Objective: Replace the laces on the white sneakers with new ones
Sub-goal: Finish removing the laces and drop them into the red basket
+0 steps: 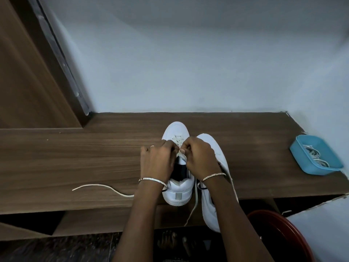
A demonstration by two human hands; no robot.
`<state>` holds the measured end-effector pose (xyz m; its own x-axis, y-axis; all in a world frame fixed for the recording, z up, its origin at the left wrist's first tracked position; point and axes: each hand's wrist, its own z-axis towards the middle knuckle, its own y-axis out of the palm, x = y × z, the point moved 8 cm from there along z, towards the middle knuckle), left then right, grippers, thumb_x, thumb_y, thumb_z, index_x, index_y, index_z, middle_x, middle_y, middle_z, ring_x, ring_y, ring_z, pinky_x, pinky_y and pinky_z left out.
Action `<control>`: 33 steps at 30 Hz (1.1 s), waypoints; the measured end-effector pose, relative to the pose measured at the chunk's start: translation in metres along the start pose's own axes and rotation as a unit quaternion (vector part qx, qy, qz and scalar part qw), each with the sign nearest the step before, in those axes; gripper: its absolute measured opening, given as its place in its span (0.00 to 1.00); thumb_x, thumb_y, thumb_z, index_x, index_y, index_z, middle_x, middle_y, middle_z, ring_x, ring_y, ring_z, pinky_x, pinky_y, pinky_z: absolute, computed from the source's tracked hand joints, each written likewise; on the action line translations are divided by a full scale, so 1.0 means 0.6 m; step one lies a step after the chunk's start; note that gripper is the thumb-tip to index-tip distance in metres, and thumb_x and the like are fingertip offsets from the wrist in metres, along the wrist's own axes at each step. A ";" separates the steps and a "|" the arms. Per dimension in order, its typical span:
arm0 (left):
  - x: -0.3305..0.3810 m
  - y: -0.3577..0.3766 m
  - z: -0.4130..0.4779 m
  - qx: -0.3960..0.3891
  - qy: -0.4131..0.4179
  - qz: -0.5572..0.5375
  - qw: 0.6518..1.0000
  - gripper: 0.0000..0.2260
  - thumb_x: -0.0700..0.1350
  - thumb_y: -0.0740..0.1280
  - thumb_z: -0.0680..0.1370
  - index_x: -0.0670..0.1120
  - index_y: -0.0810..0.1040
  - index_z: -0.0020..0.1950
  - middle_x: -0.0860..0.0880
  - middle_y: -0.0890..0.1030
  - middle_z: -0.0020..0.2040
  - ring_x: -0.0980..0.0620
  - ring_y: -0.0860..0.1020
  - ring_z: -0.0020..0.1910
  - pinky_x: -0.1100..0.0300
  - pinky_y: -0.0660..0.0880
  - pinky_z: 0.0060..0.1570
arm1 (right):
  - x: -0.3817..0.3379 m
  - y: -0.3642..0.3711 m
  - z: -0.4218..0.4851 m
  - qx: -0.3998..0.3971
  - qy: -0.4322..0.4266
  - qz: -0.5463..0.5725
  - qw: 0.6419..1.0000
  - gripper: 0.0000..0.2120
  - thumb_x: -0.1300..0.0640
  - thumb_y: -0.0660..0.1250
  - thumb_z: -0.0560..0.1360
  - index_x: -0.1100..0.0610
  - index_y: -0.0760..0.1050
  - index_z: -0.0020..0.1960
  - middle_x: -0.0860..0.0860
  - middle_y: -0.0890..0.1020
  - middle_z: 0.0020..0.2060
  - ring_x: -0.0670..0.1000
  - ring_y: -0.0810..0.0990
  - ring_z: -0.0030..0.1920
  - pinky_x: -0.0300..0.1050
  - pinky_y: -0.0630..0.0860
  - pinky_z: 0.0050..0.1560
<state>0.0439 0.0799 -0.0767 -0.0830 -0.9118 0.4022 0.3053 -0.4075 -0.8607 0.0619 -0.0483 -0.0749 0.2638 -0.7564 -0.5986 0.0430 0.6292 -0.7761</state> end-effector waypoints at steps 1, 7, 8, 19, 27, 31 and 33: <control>-0.001 0.003 -0.001 -0.003 0.002 -0.005 1.000 0.06 0.49 0.62 0.81 0.54 0.78 0.53 0.53 0.82 0.51 0.46 0.80 0.50 0.50 0.65 0.51 | 0.003 0.000 -0.001 0.001 0.006 0.008 1.000 0.07 0.62 0.66 0.77 0.53 0.72 0.42 0.52 0.80 0.43 0.55 0.78 0.46 0.53 0.75 0.47; -0.007 0.020 0.002 -0.026 0.010 -0.031 0.999 0.07 0.47 0.61 0.80 0.48 0.76 0.54 0.48 0.81 0.53 0.41 0.79 0.51 0.47 0.71 0.52 | 0.022 -0.001 -0.005 0.020 0.046 0.036 0.998 0.04 0.66 0.63 0.76 0.59 0.75 0.46 0.52 0.81 0.41 0.54 0.77 0.42 0.45 0.67 0.40; -0.011 0.025 0.001 -0.029 0.011 -0.053 0.998 0.07 0.48 0.60 0.80 0.47 0.75 0.53 0.47 0.80 0.52 0.41 0.79 0.50 0.46 0.72 0.50 | 0.027 -0.002 -0.005 0.028 0.060 0.048 0.997 0.04 0.66 0.62 0.76 0.60 0.75 0.45 0.52 0.82 0.40 0.54 0.79 0.42 0.45 0.70 0.40; -0.042 0.014 -0.004 0.002 0.011 -0.249 0.968 0.02 0.43 0.71 0.76 0.50 0.81 0.46 0.56 0.81 0.41 0.56 0.78 0.37 0.70 0.70 0.36 | 0.000 0.001 -0.023 0.043 -0.018 0.123 0.991 0.05 0.57 0.71 0.75 0.53 0.80 0.51 0.48 0.83 0.46 0.47 0.82 0.47 0.45 0.80 0.49; -0.039 0.023 0.002 0.005 -0.001 -0.211 0.977 0.07 0.52 0.65 0.74 0.50 0.77 0.42 0.55 0.79 0.40 0.54 0.77 0.36 0.56 0.72 0.38 | 0.024 -0.007 -0.021 0.069 0.071 0.154 0.983 0.05 0.57 0.75 0.73 0.56 0.80 0.42 0.45 0.84 0.36 0.41 0.82 0.39 0.40 0.79 0.45; -0.046 0.037 0.005 0.005 -0.044 -0.225 0.973 0.05 0.52 0.63 0.73 0.52 0.72 0.40 0.54 0.76 0.39 0.52 0.74 0.36 0.52 0.71 0.40 | 0.063 0.009 -0.021 0.044 0.179 0.288 0.940 0.06 0.55 0.72 0.75 0.57 0.79 0.43 0.52 0.85 0.40 0.51 0.84 0.43 0.53 0.81 0.53; -0.051 0.039 0.007 0.008 -0.053 -0.246 0.968 0.04 0.52 0.63 0.71 0.53 0.72 0.38 0.54 0.76 0.37 0.53 0.75 0.35 0.54 0.71 0.39 | 0.068 0.019 -0.023 0.029 0.218 0.395 0.892 0.05 0.57 0.68 0.78 0.59 0.77 0.47 0.55 0.84 0.45 0.52 0.83 0.45 0.52 0.81 0.55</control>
<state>0.0575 0.0983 -0.1076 -0.1252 -0.5978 0.7918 0.2683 -0.7888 -0.5531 0.0602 -0.0744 -0.1110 -0.1649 -0.0630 -0.9843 0.0625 0.9953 -0.0742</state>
